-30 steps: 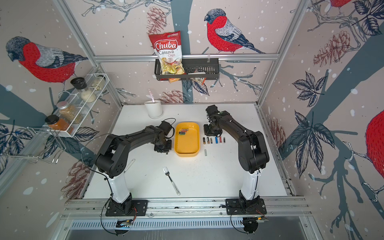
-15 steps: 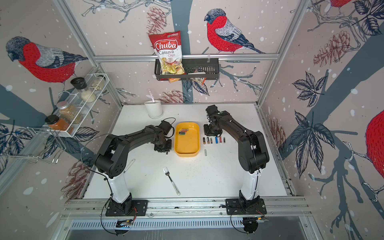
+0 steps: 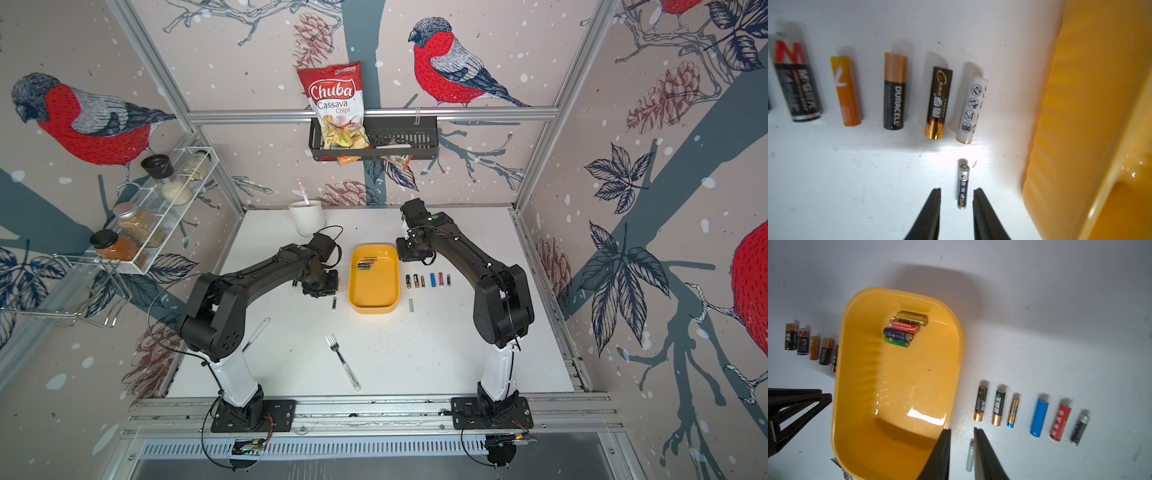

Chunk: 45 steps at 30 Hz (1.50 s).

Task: Take the batteries out of the storage box
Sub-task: Place the battery at the center of the board, then pick up the battery from the storage box.

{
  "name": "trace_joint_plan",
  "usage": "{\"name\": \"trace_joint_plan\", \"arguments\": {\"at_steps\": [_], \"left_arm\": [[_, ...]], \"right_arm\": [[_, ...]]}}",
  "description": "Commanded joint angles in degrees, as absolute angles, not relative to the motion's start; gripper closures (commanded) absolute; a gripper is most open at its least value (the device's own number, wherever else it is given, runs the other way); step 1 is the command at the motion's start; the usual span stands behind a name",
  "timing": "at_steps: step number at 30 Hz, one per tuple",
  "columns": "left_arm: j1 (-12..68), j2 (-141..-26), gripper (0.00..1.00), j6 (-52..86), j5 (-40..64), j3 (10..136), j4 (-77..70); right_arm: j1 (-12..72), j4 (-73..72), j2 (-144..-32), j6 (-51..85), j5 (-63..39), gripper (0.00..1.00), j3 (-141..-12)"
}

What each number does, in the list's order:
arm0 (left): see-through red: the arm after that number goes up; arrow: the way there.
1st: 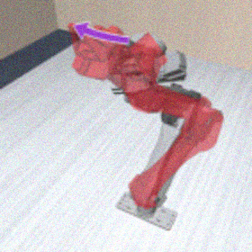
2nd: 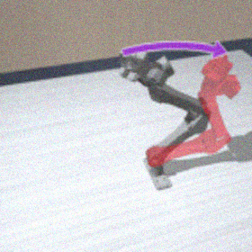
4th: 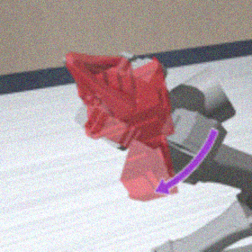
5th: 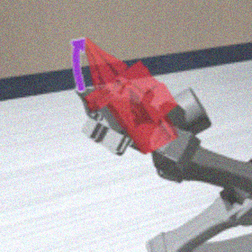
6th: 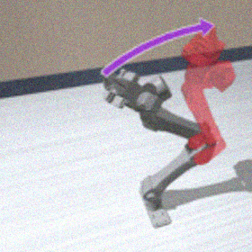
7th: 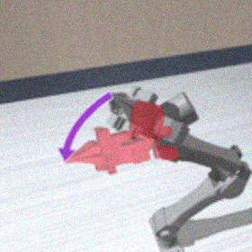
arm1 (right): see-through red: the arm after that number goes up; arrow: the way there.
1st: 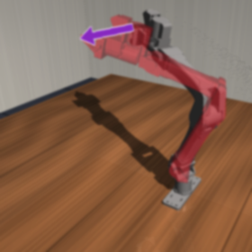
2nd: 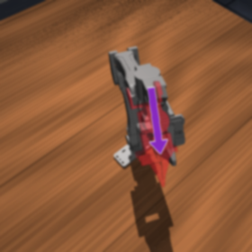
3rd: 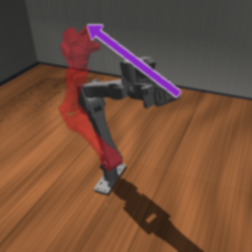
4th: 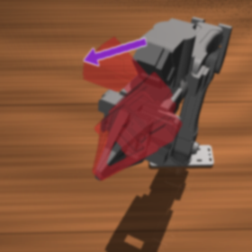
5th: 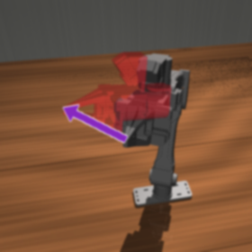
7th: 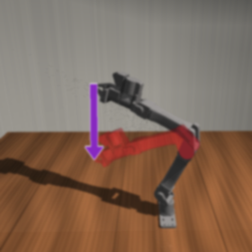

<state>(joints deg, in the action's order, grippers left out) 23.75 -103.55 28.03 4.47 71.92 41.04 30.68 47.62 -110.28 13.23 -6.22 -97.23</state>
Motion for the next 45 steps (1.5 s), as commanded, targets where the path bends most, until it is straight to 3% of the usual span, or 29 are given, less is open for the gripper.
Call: {"name": "trace_joint_plan", "arguments": {"at_steps": [1, 20, 30, 45], "left_arm": [[23.04, -103.08, 0.69, 26.48, 4.92, 72.94, 42.69], [22.06, -103.09, 0.68, 25.4, 6.41, 72.76, 41.66], [21.8, -102.96, 0.68, 25.28, 6.71, 72.82, 41.55], [21.62, -103.22, 0.68, 24.91, 6.55, 73.19, 42.23]], "right_arm": [[33.06, 48.2, -112.97, 12.0, -6.48, 0.74, -100.12], [39.73, 42.57, -129.94, 7.23, -7.21, 0.74, -113.22], [39.82, 37.69, -133.95, 5.57, -8.73, 0.67, -116.53], [39.38, 36.65, -137.54, 5.19, -10.37, 0.66, -117.41]]}}
